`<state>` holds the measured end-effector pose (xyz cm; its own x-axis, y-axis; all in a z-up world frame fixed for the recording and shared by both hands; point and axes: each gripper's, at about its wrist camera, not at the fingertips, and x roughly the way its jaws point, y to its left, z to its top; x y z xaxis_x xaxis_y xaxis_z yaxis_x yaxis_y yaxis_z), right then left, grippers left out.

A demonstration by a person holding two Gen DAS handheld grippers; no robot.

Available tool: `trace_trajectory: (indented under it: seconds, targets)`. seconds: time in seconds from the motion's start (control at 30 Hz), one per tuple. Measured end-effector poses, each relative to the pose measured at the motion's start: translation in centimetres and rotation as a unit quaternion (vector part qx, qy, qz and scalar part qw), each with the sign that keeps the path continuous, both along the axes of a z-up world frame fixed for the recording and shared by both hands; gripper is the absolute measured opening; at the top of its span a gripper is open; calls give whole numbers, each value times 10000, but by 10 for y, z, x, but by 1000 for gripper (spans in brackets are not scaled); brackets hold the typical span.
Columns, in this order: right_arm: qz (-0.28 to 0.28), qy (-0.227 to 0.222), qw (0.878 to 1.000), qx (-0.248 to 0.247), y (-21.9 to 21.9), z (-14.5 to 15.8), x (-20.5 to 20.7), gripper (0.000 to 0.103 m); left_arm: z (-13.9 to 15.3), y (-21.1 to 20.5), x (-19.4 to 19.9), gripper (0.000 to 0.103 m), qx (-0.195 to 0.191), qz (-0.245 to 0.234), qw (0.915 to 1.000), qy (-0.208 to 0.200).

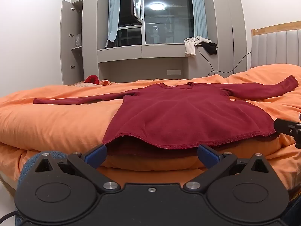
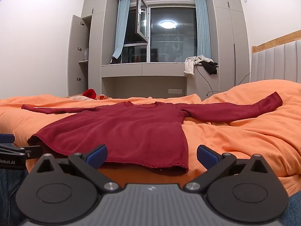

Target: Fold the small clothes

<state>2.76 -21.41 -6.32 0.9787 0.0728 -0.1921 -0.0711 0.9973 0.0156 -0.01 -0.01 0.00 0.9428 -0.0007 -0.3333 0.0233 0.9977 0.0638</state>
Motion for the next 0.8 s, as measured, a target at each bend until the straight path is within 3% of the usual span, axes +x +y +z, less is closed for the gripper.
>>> trace_trajectory:
  seconds: [0.8]
  targets:
    - [-11, 21, 10000, 17, 1, 0, 1, 103, 0, 0, 0, 103, 3, 11, 10000, 6]
